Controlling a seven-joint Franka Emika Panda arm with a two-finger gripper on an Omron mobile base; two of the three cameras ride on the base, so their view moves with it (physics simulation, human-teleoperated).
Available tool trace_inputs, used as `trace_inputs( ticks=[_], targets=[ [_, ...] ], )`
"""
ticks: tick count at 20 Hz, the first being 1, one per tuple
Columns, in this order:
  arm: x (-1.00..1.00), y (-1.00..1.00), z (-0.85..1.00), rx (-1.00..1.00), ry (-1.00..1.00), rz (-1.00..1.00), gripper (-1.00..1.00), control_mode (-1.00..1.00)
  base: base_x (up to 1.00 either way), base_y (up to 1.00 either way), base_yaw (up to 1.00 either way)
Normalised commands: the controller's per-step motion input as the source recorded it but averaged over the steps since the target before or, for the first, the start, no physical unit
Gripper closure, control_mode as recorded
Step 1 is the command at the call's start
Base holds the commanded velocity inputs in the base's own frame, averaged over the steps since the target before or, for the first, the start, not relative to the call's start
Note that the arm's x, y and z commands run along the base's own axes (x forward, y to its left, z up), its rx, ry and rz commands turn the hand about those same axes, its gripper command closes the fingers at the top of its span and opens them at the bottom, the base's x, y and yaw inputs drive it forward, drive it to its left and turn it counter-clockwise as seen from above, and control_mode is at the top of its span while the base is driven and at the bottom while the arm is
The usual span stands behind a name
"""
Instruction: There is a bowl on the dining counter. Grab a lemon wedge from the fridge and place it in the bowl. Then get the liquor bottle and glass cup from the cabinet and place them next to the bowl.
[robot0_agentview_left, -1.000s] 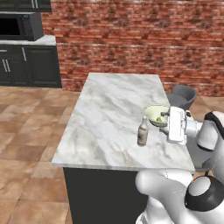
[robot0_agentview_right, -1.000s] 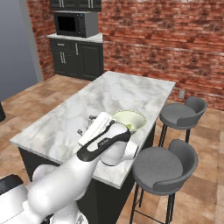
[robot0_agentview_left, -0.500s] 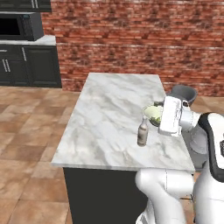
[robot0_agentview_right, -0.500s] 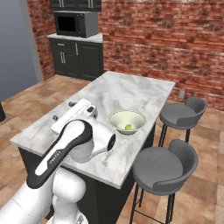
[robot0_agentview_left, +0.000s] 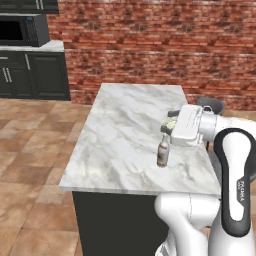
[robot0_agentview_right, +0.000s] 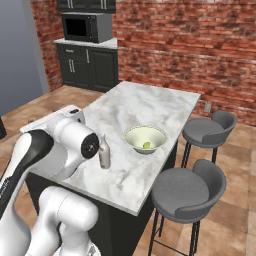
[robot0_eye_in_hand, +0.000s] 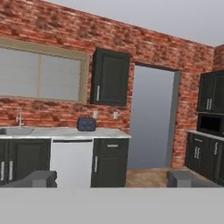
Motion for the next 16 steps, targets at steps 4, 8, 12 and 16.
trace_inputs(
  ticks=[4, 8, 12, 16],
  targets=[
    [-0.76, 0.3, 0.35, 0.0, 0.26, -0.05, -1.0, -1.0, 0.0, 0.0, 0.0],
    [-0.5, 0.29, 0.0, -0.01, 0.21, -0.04, -1.0, -1.0, 0.0, 0.0, 0.0],
    [0.0, 0.16, -0.2, -0.05, 0.08, 0.0, -1.0, -1.0, 0.0, 0.0, 0.0],
    [-0.16, 0.12, -0.24, -0.08, -0.01, 0.0, -1.0, -1.0, 0.0, 0.0, 0.0]
  ],
)
